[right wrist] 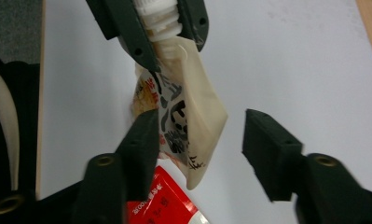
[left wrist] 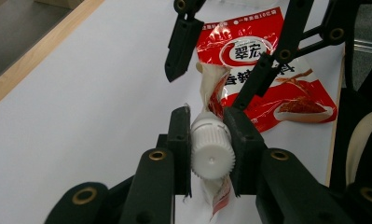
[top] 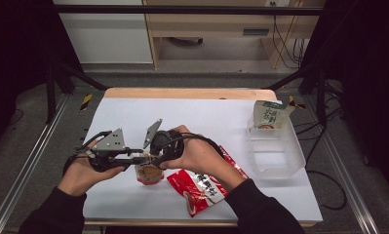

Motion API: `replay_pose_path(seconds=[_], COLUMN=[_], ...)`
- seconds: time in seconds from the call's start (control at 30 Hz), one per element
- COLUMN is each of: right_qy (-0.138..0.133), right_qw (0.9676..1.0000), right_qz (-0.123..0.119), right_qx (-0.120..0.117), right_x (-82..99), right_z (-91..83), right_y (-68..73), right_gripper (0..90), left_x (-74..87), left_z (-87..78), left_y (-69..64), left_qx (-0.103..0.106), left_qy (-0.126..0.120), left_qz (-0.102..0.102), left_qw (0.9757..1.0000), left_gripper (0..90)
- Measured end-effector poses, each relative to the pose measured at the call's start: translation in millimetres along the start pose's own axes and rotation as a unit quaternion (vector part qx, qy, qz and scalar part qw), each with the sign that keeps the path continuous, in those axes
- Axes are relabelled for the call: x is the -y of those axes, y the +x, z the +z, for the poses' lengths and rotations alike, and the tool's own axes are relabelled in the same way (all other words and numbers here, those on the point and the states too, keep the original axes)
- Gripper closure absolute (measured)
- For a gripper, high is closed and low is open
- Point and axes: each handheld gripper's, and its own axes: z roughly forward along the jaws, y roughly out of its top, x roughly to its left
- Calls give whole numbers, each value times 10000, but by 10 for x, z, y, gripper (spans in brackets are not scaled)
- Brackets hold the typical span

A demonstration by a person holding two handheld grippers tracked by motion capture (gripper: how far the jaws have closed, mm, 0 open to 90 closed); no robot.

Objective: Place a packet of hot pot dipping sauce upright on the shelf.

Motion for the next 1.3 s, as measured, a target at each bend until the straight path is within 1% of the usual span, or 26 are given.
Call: replay_pose_path(seconds=[0.07,0.1,0.17,0.23,0.27,0.3,0.4,0.47,0.53,0.57,0.6,0.63,0.67,0.7,0.73,0.8,0.83,0.87,0.93,0.97,1.0,1.07,1.1,1.13,1.27,1.3], right_qy=[74,75,93,111,120,128,158,183,221,248,270,262,283,295,295,324,312,312,314,308,315,323,341,341,376,371], right_qw=[10000,9999,9999,9999,9999,9999,9998,9998,9997,9996,9995,9995,9994,9992,9992,9990,9988,9988,9987,9986,9986,9985,9983,9982,9979,9980], right_qz=[-25,-61,-93,-106,-106,-82,-85,-94,-65,-103,-112,-122,-116,-131,-131,-90,-84,-84,-14,-22,0,15,47,60,114,126], right_qx=[-33,-54,-26,-18,-1,-8,37,67,91,100,116,122,145,224,224,303,363,363,408,419,428,448,466,483,509,504], right_x=[-16,-19,-24,-30,-32,-41,-61,-90,-131,-146,-171,-189,-204,-226,-226,-238,-238,-238,-229,-222,-217,-192,-179,-157,-80,-65], right_z=[12,17,23,17,15,0,-17,-42,-80,-95,-118,-135,-153,-190,-190,-232,-264,-264,-307,-323,-335,-359,-369,-378,-410,-417], right_y=[2,5,11,21,24,31,32,24,3,-10,-26,-44,-57,-99,-99,-148,-208,-208,-271,-296,-309,-350,-366,-389,-442,-451], right_gripper=[587,618,710,775,793,839,862,870,874,875,876,877,876,877,877,877,877,877,877,877,877,876,876,876,876,876], left_x=[5,6,11,17,22,26,40,56,65,69,75,81,87,102,112,154,173,200,265,288,319,371,396,408,450,461], left_z=[2,2,5,5,7,8,-1,-16,-28,-38,-42,-50,-58,-62,-67,-73,-71,-67,-37,-24,-5,32,52,63,124,141], left_y=[-1,-1,0,4,5,11,26,38,39,46,46,48,52,53,58,63,66,70,76,80,81,80,78,77,64,61], left_qx=[-6,-7,-7,-28,-43,-33,-69,-58,-94,-112,-177,-265,-327,-410,-446,-578,-603,-660,-826,-849,-865,-913,-951,-966,-1094,-1143], left_qy=[-22,-29,-52,-46,-64,-107,-183,-290,-406,-465,-550,-620,-658,-766,-782,-875,-906,-915,-864,-843,-837,-805,-823,-820,-728,-729], left_qz=[-16,-22,-45,-45,-50,-85,-124,-246,-301,-319,-393,-444,-456,-512,-524,-594,-626,-676,-782,-803,-842,-896,-961,-988,-1032,-1062], left_qw=[10000,10000,10000,10000,10000,9999,9997,9993,9987,9983,9976,9967,9963,9949,9946,9927,9921,9913,9897,9896,9891,9885,9874,9870,9859,9851], left_gripper=[736,736,736,736,736,735,733,730,726,720,651,563,508,415,415,316,269,269,210,176,176,140,128,112,69,57])
